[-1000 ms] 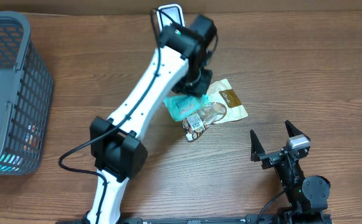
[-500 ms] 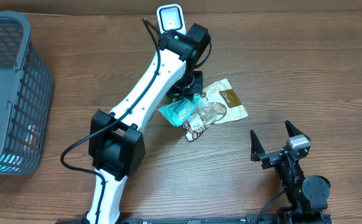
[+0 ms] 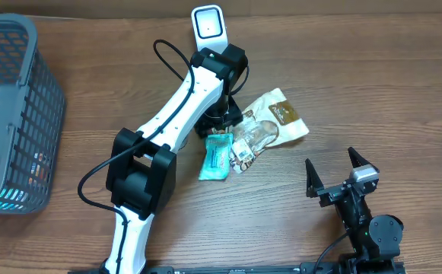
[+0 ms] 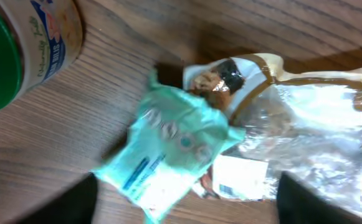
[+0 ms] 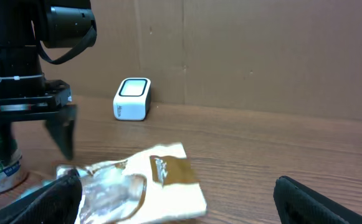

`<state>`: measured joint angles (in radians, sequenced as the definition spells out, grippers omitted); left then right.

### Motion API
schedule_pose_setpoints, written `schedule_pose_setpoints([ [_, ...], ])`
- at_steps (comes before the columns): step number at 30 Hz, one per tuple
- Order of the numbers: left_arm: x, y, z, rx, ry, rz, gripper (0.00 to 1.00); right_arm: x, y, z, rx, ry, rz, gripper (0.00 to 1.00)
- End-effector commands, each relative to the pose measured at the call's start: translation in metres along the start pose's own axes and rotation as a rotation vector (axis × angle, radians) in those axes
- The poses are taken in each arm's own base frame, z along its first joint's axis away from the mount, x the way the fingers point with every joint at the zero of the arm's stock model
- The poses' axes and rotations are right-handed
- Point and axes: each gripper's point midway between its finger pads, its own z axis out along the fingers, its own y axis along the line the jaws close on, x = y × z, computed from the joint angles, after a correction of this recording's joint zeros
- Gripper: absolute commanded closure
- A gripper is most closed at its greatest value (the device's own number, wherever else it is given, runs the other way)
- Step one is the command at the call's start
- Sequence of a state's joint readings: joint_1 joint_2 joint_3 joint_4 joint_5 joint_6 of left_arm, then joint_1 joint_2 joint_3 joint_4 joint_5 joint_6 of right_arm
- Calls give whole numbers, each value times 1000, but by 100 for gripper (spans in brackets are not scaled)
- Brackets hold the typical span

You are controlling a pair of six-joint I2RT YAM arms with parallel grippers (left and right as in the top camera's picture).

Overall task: Scan the item barcode
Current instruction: 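Release the wipes pack beside the snack bag and withdraw left gripper, then reach into the basket and grasp the orange tissue box with left gripper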

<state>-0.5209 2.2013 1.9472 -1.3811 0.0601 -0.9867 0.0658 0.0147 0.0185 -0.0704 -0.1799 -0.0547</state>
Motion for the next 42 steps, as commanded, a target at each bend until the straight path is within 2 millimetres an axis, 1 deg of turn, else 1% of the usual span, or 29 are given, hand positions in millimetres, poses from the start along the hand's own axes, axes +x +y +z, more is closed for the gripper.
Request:
schedule_pose_setpoints([
  [1, -3, -4, -25, 48, -9, 42, 18, 1, 0, 0, 0, -6, 3, 0],
  [3, -4, -3, -46, 63, -42, 83, 16, 1, 0, 0, 0, -6, 3, 0],
  [6, -8, -7, -95, 132, -128, 144, 15, 1, 0, 0, 0, -6, 3, 0],
  [9, -9, -14, -156, 259, -249, 236, 13, 1, 0, 0, 0, -6, 3, 0],
  [10, -10, -14, -184, 307, -320, 274, 11, 1, 0, 0, 0, -6, 3, 0],
  [11, -10, -11, -205, 338, -380, 297, 7, 1, 0, 0, 0, -6, 3, 0],
  [12, -12, -6, -226, 361, -442, 312, 2, 1, 0, 0, 0, -6, 3, 0],
  [13, -13, 4, -254, 384, -527, 324, 0, 1, 0, 0, 0, -6, 3, 0],
  [14, -15, 14, -273, 396, -586, 317, 0, 1, 0, 0, 0, -6, 3, 0],
  [15, -16, 29, -294, 408, -645, 297, 0, 1, 0, 0, 0, -6, 3, 0],
  [16, -18, 43, -309, 414, -688, 275, 0, 1, 0, 0, 0, -6, 3, 0],
  [17, -21, 61, -323, 419, -728, 239, 0, 1, 0, 0, 0, -6, 3, 0],
  [18, -23, 78, -333, 421, -755, 204, 0, 1, 0, 0, 0, -6, 3, 0],
  [20, -30, 120, -350, 413, -797, 114, 0, 1, 0, 0, 0, -6, 3, 0],
  [22, -39, 162, -356, 378, -818, 16, 0, 1, 0, 0, 0, -6, 3, 0],
  [24, -49, 202, -357, 324, -829, -73, 0, 1, 0, 0, 0, -6, 3, 0],
  [26, -62, 232, -357, 286, -839, -97, 0, 1, 0, 0, 0, -6, 3, 0],
  [28, -74, 264, -355, 264, -836, -176, 1, 1, 0, 0, 0, -6, 3, 0],
  [31, -86, 311, -347, 215, -821, -319, 0, 1, 0, 0, 0, -6, 3, 0],
  [35, -93, 360, -329, 165, -770, -435, 0, 1, 0, 0, 0, -6, 3, 0],
  [40, -93, 416, -295, 132, -661, -608, 0, 1, 0, 0, 0, -6, 3, 0],
  [42, -92, 436, -281, 139, -618, -662, 0, 1, 0, 0, 0, -6, 3, 0],
])
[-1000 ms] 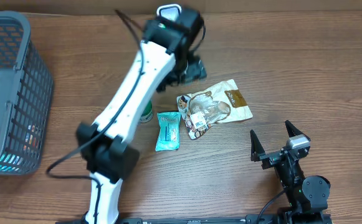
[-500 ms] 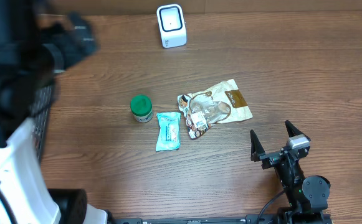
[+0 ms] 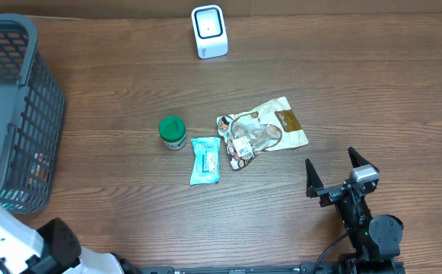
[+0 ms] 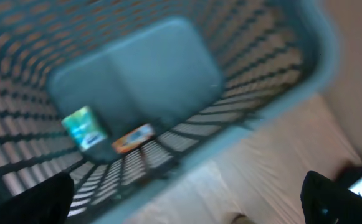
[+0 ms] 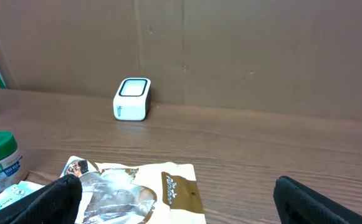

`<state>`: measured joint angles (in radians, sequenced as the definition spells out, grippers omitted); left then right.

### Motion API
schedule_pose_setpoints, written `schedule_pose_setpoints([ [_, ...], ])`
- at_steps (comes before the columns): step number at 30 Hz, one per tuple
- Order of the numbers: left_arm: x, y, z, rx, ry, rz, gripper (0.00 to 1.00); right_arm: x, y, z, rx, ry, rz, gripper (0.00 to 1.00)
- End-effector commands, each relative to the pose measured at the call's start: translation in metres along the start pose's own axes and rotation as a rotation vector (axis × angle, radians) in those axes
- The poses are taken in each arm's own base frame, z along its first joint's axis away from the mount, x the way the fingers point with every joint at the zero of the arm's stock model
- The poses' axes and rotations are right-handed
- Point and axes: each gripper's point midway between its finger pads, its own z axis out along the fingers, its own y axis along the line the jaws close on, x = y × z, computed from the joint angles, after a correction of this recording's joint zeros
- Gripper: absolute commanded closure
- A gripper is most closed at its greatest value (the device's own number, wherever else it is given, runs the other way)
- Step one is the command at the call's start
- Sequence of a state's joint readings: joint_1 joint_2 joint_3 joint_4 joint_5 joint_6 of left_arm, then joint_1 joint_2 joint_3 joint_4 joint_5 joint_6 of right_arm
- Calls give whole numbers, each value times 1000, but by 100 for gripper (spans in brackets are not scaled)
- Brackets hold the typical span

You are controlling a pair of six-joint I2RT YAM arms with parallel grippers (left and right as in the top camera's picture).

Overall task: Scan the item barcode
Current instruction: 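Reach into the basket and grasp the orange tissue box with left gripper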

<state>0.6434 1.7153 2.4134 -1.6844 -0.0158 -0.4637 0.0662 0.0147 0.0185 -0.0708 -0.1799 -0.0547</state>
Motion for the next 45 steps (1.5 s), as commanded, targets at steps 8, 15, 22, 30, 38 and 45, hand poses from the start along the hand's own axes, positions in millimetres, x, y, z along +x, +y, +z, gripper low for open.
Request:
schedule_pose_setpoints([
  [8, -9, 67, 69, -86, 160, -137, 0, 1, 0, 0, 0, -7, 3, 0],
  [15, -4, 78, 126, -119, 304, -44, 4, 1, 0, 0, 0, -7, 3, 0],
  [22, 3, 86, 171, -129, 402, 47, 4, 1, 0, 0, 0, -7, 3, 0],
  [30, 37, 96, 211, -119, 580, 85, 8, 1, 0, 0, 0, -7, 3, 0],
  [38, 76, 104, 245, -105, 689, 95, 8, 1, 0, 0, 0, -7, 3, 0],
  [45, 95, 93, 265, -74, 705, 186, 13, 1, 0, 0, 0, -7, 3, 0],
])
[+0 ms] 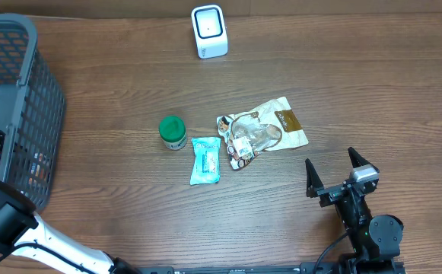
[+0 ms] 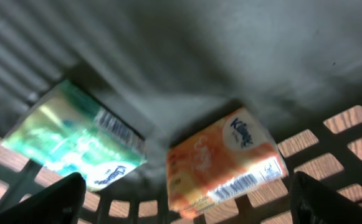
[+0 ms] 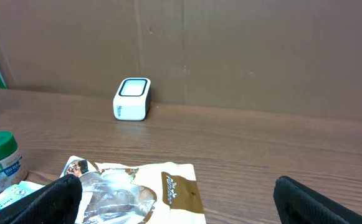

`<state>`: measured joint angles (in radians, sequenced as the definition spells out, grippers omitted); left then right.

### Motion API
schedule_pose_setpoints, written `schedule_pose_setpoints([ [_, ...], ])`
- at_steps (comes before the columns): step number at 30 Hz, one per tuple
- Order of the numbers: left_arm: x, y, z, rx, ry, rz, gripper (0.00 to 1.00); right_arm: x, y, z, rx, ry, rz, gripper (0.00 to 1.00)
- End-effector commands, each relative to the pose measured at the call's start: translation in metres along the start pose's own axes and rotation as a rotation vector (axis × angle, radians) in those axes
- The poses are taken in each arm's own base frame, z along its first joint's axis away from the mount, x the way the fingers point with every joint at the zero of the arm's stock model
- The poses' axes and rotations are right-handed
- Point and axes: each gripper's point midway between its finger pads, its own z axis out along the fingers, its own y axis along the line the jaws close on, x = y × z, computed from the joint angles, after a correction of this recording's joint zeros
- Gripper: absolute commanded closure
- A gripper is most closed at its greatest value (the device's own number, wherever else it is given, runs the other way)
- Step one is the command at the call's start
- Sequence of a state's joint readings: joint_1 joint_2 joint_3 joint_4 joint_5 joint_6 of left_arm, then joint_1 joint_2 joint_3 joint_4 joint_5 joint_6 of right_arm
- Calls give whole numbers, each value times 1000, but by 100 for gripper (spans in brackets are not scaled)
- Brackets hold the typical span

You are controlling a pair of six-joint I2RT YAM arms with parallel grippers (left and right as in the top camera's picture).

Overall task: Scan the item barcode
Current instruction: 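Reach into the basket and grasp the orange tissue box with left gripper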

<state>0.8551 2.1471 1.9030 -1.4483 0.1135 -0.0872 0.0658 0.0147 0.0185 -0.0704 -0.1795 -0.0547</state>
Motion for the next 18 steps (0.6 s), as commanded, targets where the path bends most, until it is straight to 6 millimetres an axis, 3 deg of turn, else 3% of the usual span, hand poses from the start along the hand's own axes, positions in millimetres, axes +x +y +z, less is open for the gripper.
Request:
schedule_pose_setpoints([
  [1, 1, -18, 11, 33, 8, 103, 14, 1, 0, 0, 0, -6, 3, 0],
  [7, 1, -58, 11, 181, -14, 278, 16, 1, 0, 0, 0, -6, 3, 0],
  [10, 2, -64, 12, 177, -11, 296, 16, 1, 0, 0, 0, -6, 3, 0],
  [18, 9, -53, 22, 109, 27, 267, 41, 1, 0, 0, 0, -6, 3, 0],
])
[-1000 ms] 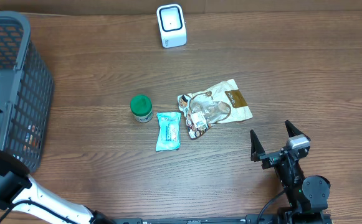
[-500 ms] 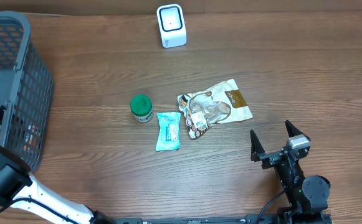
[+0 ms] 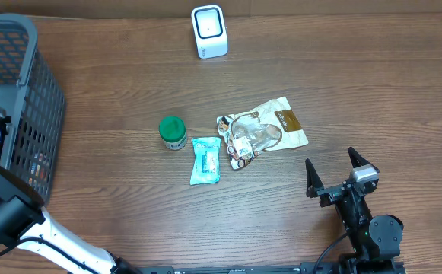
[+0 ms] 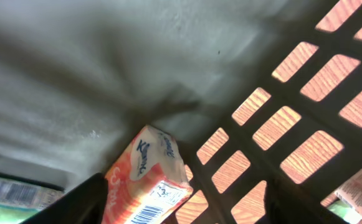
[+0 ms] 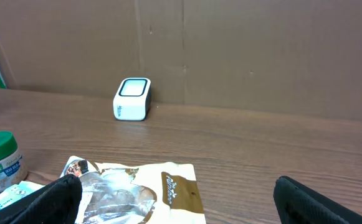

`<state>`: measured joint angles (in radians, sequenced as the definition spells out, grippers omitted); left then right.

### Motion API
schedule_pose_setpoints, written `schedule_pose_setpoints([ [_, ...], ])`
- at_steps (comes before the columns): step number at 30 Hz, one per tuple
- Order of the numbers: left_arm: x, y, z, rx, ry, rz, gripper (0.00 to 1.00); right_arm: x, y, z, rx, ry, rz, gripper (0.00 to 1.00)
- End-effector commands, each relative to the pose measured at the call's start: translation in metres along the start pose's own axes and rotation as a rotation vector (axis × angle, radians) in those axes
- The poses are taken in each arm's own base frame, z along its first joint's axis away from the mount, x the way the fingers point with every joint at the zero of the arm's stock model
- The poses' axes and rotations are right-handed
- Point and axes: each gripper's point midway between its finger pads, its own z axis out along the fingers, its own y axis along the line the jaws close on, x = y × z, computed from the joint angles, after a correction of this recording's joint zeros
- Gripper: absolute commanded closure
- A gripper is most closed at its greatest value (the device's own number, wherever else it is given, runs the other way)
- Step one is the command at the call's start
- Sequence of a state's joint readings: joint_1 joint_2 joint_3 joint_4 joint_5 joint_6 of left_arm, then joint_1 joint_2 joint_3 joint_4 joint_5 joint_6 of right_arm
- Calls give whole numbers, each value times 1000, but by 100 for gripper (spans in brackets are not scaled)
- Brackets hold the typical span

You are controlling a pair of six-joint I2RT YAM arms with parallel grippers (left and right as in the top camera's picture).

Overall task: Scan the item barcode
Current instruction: 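Reach into the basket and grasp the orange tissue box with left gripper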

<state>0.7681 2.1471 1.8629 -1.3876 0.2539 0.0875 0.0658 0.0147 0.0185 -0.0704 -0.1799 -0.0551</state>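
Note:
My left gripper (image 4: pixel 181 213) is open, down inside the grey mesh basket (image 3: pixel 23 46). An orange tissue pack (image 4: pixel 144 180) with a barcode lies on the basket floor between its jaws, close to the left finger (image 4: pixel 81 200). A green pack (image 4: pixel 9 190) shows at the lower left edge. In the overhead view the left gripper sits at the basket's front. The white scanner (image 3: pixel 209 30) stands at the table's far edge. My right gripper (image 3: pixel 335 176) rests open and empty near the front right.
On the table's middle lie a green-lidded jar (image 3: pixel 173 132), a teal pack (image 3: pixel 205 160) and a brown-and-clear snack bag (image 3: pixel 265 131). The basket's mesh wall (image 4: pixel 293 112) rises close to my left gripper's right side. A cardboard wall (image 5: pixel 230 50) backs the table.
My left gripper has shifted inside the basket. The orange pack now lies by its left finger, the mesh wall fills the right, and the green pack is nearly out of frame. The right arm is unmoved.
My left gripper was open low over the teal pack and snack bag on the table. Then it was above the basket at the left. Then it was deep in the basket over the orange and green packs, and now it straddles the orange pack.

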Motion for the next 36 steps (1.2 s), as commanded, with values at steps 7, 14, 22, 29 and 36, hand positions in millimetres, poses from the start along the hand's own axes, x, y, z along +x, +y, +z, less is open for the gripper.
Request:
schedule_pose_setpoints([
  [7, 20, 11, 22, -48, 91, -24, 42, 1, 0, 0, 0, -6, 3, 0],
  [14, 22, 20, 23, -98, 97, -46, 65, 1, 0, 0, 0, -6, 3, 0],
  [22, 17, 25, 23, -125, 74, -82, 96, 1, 0, 0, 0, -6, 3, 0],
  [29, 13, 25, 12, -131, 52, -105, 96, 1, 0, 0, 0, -6, 3, 0],
  [36, -10, 5, -66, -129, -98, -163, 96, 1, 0, 0, 0, -6, 3, 0],
])
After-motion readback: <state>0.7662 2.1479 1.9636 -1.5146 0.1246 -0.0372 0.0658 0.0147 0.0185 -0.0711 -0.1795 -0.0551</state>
